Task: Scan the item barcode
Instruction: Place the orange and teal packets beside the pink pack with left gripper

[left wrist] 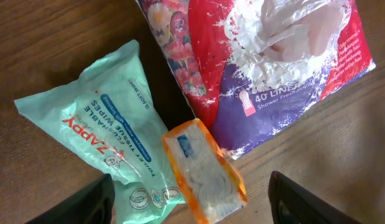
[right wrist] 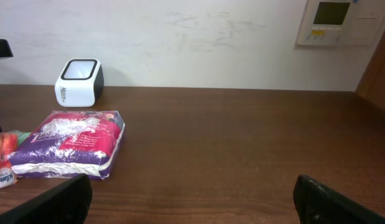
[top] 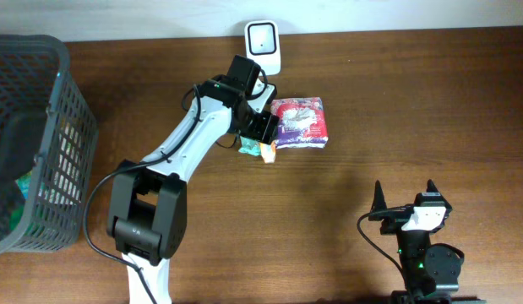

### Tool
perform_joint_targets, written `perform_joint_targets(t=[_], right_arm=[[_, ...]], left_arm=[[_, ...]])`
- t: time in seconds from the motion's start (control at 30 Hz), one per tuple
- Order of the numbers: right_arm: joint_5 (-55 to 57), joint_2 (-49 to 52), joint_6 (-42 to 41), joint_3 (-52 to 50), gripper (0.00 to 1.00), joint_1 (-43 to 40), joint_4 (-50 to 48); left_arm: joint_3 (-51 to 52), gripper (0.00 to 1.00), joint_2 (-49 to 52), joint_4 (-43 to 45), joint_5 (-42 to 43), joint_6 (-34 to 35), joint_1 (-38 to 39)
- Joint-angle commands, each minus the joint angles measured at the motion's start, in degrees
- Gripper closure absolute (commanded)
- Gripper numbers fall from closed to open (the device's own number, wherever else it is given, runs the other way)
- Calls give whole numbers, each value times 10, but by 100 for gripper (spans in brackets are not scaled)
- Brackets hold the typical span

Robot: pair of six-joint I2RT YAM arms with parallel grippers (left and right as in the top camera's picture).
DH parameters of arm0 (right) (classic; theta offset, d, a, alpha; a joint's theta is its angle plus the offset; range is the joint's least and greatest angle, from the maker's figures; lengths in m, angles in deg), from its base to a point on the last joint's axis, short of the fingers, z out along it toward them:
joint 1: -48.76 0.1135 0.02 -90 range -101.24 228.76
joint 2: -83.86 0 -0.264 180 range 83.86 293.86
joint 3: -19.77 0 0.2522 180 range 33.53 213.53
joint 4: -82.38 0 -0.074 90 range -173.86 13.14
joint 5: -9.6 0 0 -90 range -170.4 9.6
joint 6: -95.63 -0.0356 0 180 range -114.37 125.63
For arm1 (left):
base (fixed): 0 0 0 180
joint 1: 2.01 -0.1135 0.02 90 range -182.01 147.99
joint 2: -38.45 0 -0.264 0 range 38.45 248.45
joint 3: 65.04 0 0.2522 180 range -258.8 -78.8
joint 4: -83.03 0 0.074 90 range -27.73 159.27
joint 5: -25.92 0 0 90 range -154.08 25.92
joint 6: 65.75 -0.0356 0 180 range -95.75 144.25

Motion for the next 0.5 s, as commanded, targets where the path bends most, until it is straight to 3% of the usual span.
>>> perform_joint_targets(t=[0.0,0.07,0.13,0.17,0.23,0.27,0.3,0.37,0.43,0.47], right_arm=[[-1,-4,-5,-5,1,3,1],[-1,-4,-5,-5,1,3,1],[-1,-4,-5,-5,1,3,1],[-1,-4,-5,-5,1,3,1],[-1,-4,-5,-5,1,3,1],[-1,-4,-5,-5,1,3,1],[-1,-4,-5,-5,1,3,1],[-1,-4,-5,-5,1,3,1],[-1,-4,-5,-5,1,3,1],[-1,-4,-5,-5,1,3,1]], left_arm=[[-46,28,5,-36,-1,-3,-22],[-72,34,5,-71,6,-3,-37],[-75,49,5,-86,68,-3,-40],[-75,48,8,-102,110,-3,-37],[-71,23,19,-126,144,-3,-11],[-71,18,26,-128,137,-3,4],[-71,4,36,-127,90,9,20],[-71,1,59,-126,-24,85,39],[-71,0,76,-112,-28,85,49],[-71,13,80,-96,-48,85,48]])
